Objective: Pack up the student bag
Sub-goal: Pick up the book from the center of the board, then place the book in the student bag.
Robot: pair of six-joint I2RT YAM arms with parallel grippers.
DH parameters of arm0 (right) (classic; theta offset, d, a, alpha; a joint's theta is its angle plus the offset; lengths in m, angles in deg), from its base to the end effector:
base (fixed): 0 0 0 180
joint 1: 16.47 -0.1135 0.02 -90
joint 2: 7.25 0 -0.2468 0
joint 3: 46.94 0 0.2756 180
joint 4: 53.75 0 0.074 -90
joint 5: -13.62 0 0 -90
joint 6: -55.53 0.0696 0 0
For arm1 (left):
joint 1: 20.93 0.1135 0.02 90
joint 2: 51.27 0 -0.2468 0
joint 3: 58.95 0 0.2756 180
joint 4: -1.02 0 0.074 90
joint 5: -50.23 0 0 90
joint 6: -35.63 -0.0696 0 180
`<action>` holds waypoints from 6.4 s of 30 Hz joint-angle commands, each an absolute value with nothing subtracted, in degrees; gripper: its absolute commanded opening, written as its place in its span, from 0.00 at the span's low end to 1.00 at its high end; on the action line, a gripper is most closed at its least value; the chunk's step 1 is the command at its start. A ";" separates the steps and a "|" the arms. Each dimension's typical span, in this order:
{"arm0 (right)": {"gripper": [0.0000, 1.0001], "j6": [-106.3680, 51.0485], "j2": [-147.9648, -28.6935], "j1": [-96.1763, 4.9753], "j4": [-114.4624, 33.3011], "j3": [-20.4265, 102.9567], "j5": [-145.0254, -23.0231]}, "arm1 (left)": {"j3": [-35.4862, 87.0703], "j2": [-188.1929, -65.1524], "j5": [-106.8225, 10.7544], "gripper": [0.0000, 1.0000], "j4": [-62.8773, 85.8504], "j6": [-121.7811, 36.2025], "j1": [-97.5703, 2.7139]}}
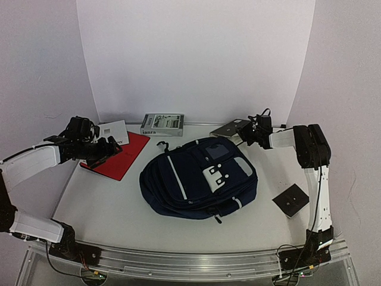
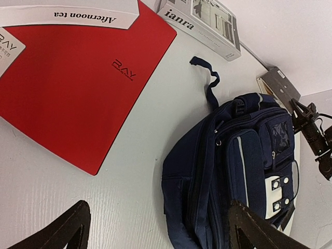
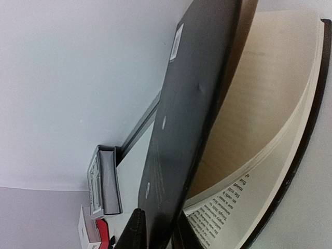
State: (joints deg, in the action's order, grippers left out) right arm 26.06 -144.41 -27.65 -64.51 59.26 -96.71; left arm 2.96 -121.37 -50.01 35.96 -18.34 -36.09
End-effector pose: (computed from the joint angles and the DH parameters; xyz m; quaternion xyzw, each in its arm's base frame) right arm 0.5525 0.1339 0.0914 0.2453 0.7757 0.4472 0.3717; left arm 0.2987 -0.0937 0.2089 -0.1306 0.9052 -0.2450 0.3219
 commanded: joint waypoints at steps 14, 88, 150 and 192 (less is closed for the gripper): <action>0.00 28.76 -128.95 -27.60 -75.08 51.99 -98.56 | 2.41 -116.88 -50.35 0.92 36.38 -17.91 -35.96; 0.00 14.38 -105.74 -58.75 -61.31 35.94 -128.68 | -10.62 -126.85 -77.98 0.91 -9.37 -1.03 -48.48; 0.92 0.74 -120.88 -81.18 -13.49 59.58 -57.92 | 6.29 -112.61 -54.39 0.00 42.61 -16.30 -28.60; 0.00 6.49 -122.22 -76.93 -23.27 59.44 -68.94 | 1.41 -107.34 -83.90 0.00 35.28 -18.44 -28.61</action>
State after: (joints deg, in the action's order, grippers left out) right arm 6.14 -131.04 -80.65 -15.19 63.51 -63.14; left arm 0.72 -109.18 -74.88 43.31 -17.52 -28.57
